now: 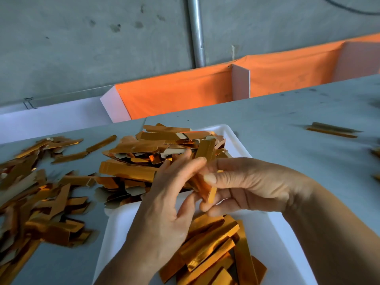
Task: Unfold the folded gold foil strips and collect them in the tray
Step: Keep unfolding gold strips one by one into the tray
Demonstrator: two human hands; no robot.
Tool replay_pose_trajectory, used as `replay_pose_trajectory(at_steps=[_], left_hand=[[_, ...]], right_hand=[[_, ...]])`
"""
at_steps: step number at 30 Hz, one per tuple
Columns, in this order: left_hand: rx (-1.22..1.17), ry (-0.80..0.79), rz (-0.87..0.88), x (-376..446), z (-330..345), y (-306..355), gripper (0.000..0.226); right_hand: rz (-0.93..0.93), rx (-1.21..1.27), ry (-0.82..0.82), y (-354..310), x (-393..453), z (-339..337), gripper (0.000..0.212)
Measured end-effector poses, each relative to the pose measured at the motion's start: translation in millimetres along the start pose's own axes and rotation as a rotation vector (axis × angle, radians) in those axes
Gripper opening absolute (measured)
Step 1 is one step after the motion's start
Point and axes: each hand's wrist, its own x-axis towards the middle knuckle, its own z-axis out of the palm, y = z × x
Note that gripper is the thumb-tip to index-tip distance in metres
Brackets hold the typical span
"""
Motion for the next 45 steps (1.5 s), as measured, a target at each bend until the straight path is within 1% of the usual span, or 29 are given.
replay_pose_trajectory(at_steps=[2,3,5,7,8,11,12,14,15,16,18,19,21,22,24,25,27,29,30,32,35,37,39,41,43,45], left_hand=[[-0.034,0.037,0.026,0.6,2.9,-0.2,0.062],[-0.123,0.082,-0.005,0.9,4.0,-0.4,0.059],[-0.389,0.174,-0.139,2.3,3.9,-1.4,0.048],[-0.586,0.222,-0.259,3.5,6.1,-5.3,0.05],[-0.606,0.226,-0.301,3.5,7.8,-8.5,0.05],[-0.54,0.228,-0.389,2.5,8.9,-14.2,0.041],[-0.521,0.234,-0.414,2.2,8.7,-17.4,0.039],[-0.501,0.228,-0.447,2.2,8.2,-21.0,0.035],[-0.494,0.22,-0.443,2.2,7.6,-21.0,0.034],[-0.47,0.204,-0.429,1.7,7.1,-19.9,0.034],[-0.394,0.15,-0.401,0.8,6.5,-15.6,0.036],[-0.361,0.124,-0.398,-0.2,6.5,-13.7,0.035],[-0.306,0.093,-0.391,-1.1,7.3,-12.9,0.035],[-0.271,0.089,-0.376,-1.6,7.7,-12.9,0.035],[-0.197,0.061,-0.328,-1.9,7.7,-9.7,0.037],[-0.177,0.028,-0.304,-1.5,7.8,-6.2,0.041],[-0.159,-0.037,-0.29,-0.9,9.5,-1.4,0.058],[-0.112,-0.038,-0.305,0.4,10.7,0.3,0.066],[-0.073,-0.007,-0.302,0.9,10.8,0.1,0.065],[0.001,0.057,-0.277,1.0,11.8,-1.1,0.061],[0.079,0.085,-0.238,0.3,14.1,0.2,0.058],[0.112,0.088,-0.228,0.0,14.8,2.8,0.057],[0.109,0.11,-0.242,-0.5,14.3,3.2,0.056],[0.09,0.138,-0.262,-0.6,12.7,2.7,0.056],[0.084,0.144,-0.26,-0.6,11.9,2.9,0.055],[0.106,0.127,-0.245,-0.8,12.8,4.4,0.055]], right_hand=[[-0.001,-0.086,0.07,-0.3,0.3,0.3,0.038],[0.007,-0.174,0.119,0.4,0.4,0.2,0.042],[0.025,-0.423,0.211,1.8,2.3,4.4,0.048],[0.035,-0.611,0.256,4.6,6.9,14.2,0.05],[0.04,-0.69,0.269,7.0,9.6,20.2,0.052],[0.018,-0.998,0.351,14.8,17.2,30.7,0.053],[0.018,-1.023,0.357,16.1,17.9,31.2,0.052],[0.036,-0.883,0.313,15.0,15.9,28.5,0.048],[0.039,-0.801,0.302,12.4,13.7,26.9,0.041],[0.03,-0.756,0.321,8.9,11.3,25.8,0.033],[-0.043,-0.683,0.434,2.2,7.8,25.0,0.021],[-0.097,-0.626,0.501,0.2,7.6,24.7,0.021],[-0.19,-0.54,0.588,-2.7,6.9,23.6,0.029],[-0.21,-0.517,0.601,-3.3,7.0,23.4,0.031],[-0.209,-0.477,0.603,-1.4,7.8,23.1,0.028],[-0.202,-0.461,0.606,-0.6,7.8,22.7,0.027],[-0.197,-0.448,0.623,0.7,8.6,22.2,0.023],[-0.253,-0.468,0.665,0.5,10.8,23.8,0.016],[-0.297,-0.526,0.711,0.2,12.0,24.5,0.014],[-0.349,-0.721,0.796,0.7,12.4,26.3,0.016],[-0.325,-0.868,0.794,1.2,11.9,28.9,0.011],[-0.318,-0.906,0.822,0.7,11.3,29.7,0.014],[-0.342,-0.927,0.848,-0.3,10.4,30.9,0.019],[-0.346,-0.976,0.848,-0.1,10.6,33.0,0.018],[-0.298,-1.026,0.822,2.0,12.2,34.1,0.013],[-0.239,-1.01,0.791,3.6,14.3,35.3,0.012]])
